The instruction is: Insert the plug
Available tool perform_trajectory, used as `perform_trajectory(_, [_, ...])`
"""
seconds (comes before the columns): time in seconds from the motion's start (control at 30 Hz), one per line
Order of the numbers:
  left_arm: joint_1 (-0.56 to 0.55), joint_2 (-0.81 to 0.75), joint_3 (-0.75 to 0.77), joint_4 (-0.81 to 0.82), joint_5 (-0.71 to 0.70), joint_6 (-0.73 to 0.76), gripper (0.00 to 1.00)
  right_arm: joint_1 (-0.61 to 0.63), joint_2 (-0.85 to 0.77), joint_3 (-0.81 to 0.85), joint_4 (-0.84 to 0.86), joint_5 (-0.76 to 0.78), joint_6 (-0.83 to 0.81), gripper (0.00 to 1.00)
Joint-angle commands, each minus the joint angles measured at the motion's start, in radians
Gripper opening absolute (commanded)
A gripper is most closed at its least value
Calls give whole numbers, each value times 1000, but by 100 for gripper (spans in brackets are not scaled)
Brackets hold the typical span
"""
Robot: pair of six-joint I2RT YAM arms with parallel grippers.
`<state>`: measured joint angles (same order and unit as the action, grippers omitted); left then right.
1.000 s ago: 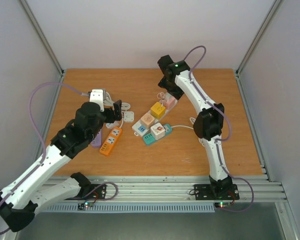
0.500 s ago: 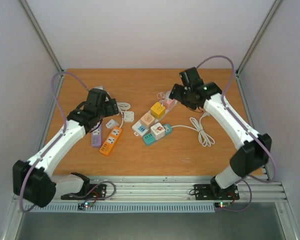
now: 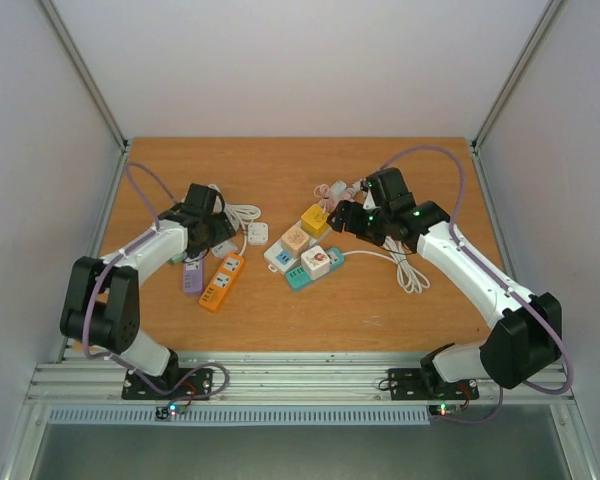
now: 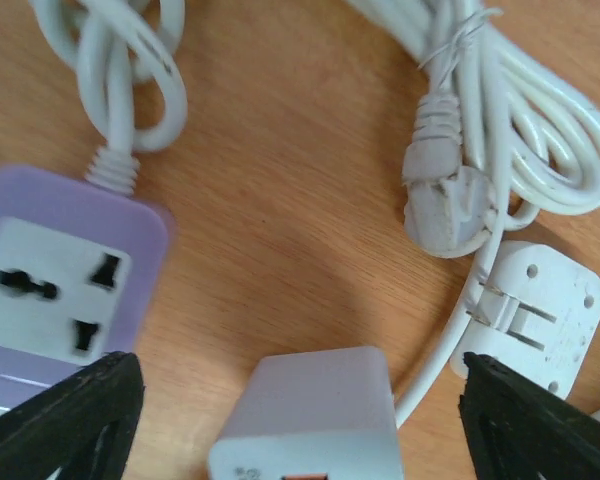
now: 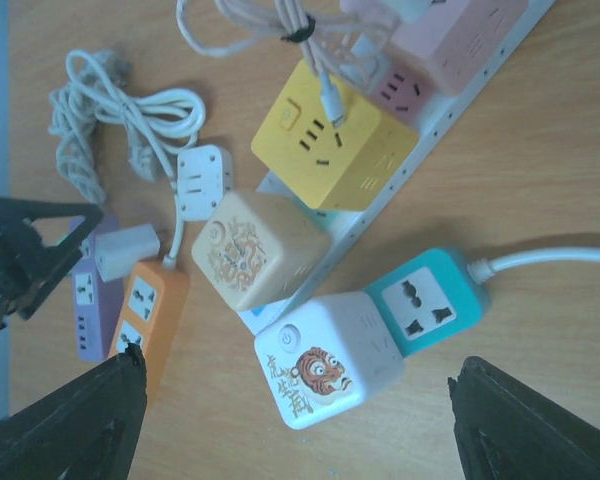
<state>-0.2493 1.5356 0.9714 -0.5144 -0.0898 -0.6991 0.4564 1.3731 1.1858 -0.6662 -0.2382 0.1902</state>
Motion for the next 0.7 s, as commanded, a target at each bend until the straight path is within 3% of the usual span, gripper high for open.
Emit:
perform_trajectory(0.0, [2, 52, -31, 125, 79, -159, 85, 16, -26, -18, 38, -41, 0, 83])
perform_trajectory(0.13, [2, 92, -26, 158, 87, -212, 74, 19, -34, -19, 20, -27, -1, 82])
perform_trajectory(0.3, [1, 97, -29, 134, 61, -219, 69, 20, -39, -20, 7, -17, 6, 80])
perform_trajectory(0.67, [2, 88, -57, 117, 136, -157, 70, 21, -31, -18, 4, -15, 17, 77])
